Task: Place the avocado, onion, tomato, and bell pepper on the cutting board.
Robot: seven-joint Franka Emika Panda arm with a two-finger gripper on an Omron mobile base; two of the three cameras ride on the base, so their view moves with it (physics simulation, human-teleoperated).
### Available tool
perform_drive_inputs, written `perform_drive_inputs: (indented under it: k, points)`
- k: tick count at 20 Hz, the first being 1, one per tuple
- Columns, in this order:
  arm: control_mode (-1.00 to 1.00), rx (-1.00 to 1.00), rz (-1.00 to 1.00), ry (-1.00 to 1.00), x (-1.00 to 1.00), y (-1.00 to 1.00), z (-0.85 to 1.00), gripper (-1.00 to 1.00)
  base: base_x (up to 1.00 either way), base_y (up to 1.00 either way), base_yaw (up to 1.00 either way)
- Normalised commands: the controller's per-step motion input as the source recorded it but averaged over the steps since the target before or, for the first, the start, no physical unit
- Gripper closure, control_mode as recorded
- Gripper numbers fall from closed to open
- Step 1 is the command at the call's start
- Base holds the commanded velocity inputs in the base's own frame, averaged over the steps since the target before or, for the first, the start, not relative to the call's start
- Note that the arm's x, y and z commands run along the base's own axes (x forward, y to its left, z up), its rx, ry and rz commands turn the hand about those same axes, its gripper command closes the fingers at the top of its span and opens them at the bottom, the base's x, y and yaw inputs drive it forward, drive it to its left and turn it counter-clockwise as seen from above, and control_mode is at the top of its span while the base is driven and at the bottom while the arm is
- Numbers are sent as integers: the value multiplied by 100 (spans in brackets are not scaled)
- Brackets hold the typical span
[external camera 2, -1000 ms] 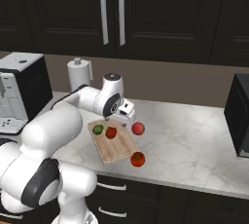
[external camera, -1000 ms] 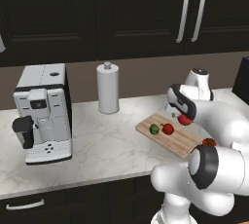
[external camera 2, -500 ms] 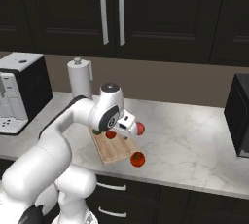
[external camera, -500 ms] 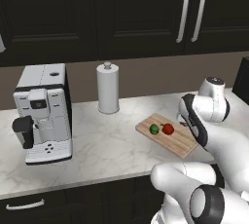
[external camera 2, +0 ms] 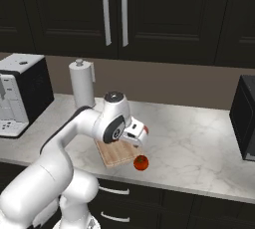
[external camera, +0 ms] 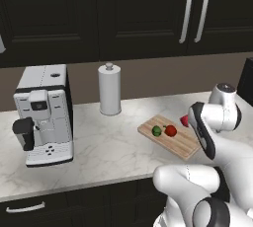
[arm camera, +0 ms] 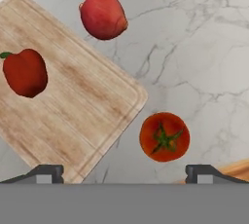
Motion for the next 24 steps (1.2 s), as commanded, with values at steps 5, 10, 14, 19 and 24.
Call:
perform_drive_inputs:
  k: [5, 10, 14, 19, 24]
  points:
    - [-100, -3, -1, 0, -17, -37, 2, -100, 0, 0, 0]
    - [-100, 0, -1, 0, -6, -29, 0, -100, 0, 0, 0]
    - [-100, 0, 0, 2, 0, -9, -1, -100, 0, 0, 0]
    - [-100, 0, 0, 2, 0, -1, -11, -100, 0, 0, 0]
    - [-100, 0, 0, 1, 0, 0, -19, -100, 0, 0, 0]
